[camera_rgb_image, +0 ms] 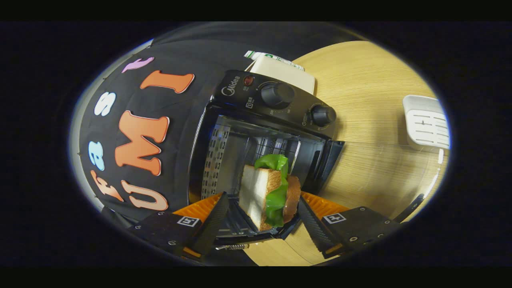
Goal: Open the toaster oven, put the food inside, and close the toaster oven door.
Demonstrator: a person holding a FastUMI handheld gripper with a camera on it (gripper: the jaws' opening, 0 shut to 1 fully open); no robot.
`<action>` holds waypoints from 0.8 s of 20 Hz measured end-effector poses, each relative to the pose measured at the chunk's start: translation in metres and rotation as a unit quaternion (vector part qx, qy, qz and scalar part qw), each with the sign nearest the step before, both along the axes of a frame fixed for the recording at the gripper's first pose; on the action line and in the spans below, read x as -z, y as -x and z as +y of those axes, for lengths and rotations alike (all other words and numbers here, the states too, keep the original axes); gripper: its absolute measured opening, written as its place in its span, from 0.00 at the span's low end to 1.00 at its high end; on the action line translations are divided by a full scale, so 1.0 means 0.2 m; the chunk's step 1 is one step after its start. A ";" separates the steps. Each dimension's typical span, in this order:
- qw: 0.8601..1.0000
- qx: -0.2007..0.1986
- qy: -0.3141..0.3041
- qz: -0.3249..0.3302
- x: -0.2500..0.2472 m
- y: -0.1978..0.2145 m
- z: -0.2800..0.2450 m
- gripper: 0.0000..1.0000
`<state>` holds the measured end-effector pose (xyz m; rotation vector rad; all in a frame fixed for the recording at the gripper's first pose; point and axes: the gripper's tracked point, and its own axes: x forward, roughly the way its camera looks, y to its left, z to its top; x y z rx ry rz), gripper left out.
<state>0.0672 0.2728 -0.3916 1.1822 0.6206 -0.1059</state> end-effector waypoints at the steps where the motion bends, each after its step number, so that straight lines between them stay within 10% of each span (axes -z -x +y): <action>1: 1.000 -0.007 0.008 0.003 0.00 0.02 0.01 0.96; 16: 0.999 -0.023 0.037 0.030 0.05 0.02 0.06 0.98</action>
